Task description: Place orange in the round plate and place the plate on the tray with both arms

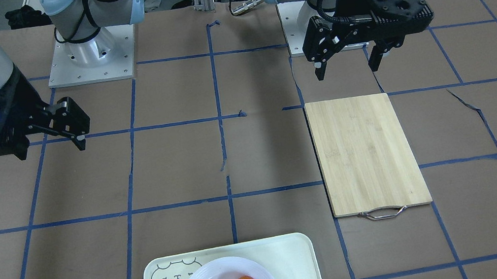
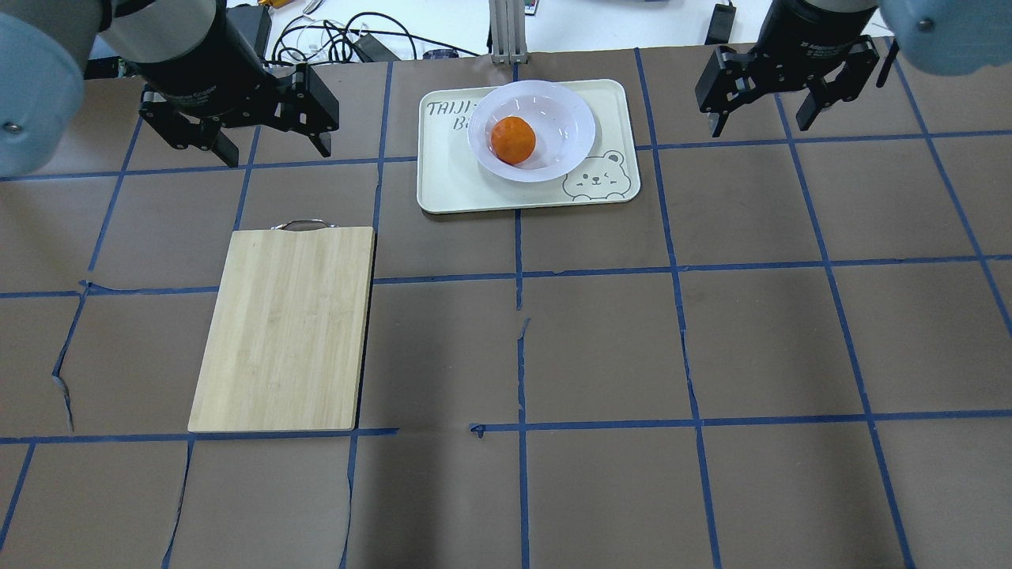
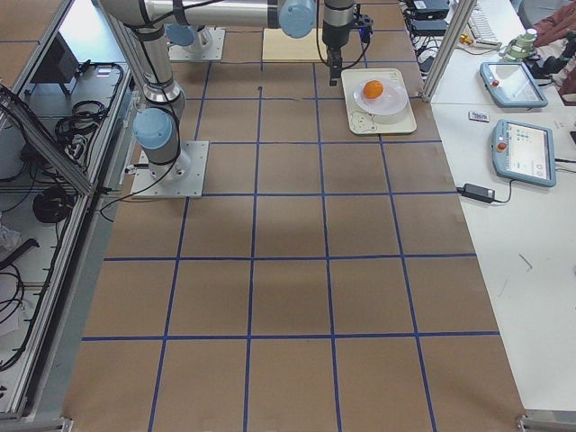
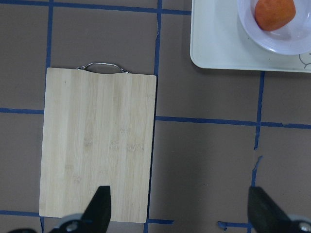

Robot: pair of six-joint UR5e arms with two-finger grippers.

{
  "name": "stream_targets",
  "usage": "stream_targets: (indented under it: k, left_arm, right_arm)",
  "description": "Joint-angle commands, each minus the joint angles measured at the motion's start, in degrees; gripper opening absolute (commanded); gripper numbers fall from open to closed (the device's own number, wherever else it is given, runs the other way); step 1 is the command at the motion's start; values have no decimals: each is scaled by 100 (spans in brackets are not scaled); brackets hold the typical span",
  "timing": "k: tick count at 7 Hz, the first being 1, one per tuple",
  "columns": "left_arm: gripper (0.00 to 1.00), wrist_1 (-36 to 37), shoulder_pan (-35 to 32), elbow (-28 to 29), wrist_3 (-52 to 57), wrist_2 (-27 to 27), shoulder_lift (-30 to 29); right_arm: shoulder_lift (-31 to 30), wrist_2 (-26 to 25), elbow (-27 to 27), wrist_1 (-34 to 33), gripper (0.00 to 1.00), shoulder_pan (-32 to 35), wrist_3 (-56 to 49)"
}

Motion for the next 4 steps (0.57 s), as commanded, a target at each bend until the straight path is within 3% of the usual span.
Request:
stream_targets:
  k: [1, 4]
  left_arm:
    - [100, 5, 0, 7, -6, -3, 0]
    - [100, -4, 0, 7, 3, -3, 9]
  right_arm:
    - [-237, 18, 289, -90, 100, 18, -60]
    - [-254, 10, 272, -179, 100, -43, -104]
